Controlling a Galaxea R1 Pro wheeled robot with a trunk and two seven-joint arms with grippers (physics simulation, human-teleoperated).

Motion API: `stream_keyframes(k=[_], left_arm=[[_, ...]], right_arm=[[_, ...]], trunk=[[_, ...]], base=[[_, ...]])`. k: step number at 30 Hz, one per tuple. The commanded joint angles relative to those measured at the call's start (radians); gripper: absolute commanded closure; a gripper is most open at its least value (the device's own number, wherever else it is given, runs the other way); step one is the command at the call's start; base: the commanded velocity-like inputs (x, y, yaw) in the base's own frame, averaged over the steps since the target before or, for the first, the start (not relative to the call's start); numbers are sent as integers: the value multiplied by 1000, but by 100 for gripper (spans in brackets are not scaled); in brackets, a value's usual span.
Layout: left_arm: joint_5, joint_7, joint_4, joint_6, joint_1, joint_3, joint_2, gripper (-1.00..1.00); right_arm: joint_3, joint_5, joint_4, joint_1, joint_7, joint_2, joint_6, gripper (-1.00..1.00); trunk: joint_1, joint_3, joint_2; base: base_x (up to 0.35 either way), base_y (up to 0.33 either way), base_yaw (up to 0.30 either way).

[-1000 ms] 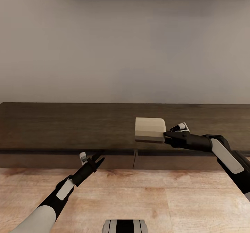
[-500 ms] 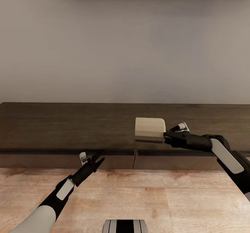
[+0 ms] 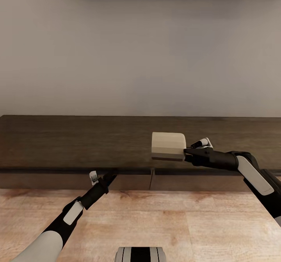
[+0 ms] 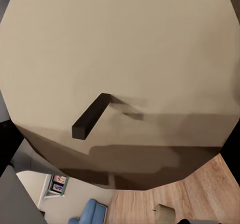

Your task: Place each of the two pumpkins and all three candles from the living room inside a cabinet in the living room (use any cabinet), then make sure every cabinet is closed, and position the cauldron so it is next to a table in the living room.

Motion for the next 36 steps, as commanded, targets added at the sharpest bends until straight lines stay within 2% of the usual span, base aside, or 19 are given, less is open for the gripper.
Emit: stream_keyframes(k=[1, 36], left_arm=[[7, 0, 1, 2, -2, 36, 0, 100], [8, 0, 0, 0, -2, 37, -1, 100]], right_arm=[[2, -3, 0, -1, 3, -1, 4, 100], [2, -3, -6, -1, 3, 0, 4, 100]], trunk=[[0, -1, 0], [0, -1, 0]], base=[[0, 0, 0], [-17, 0, 0]])
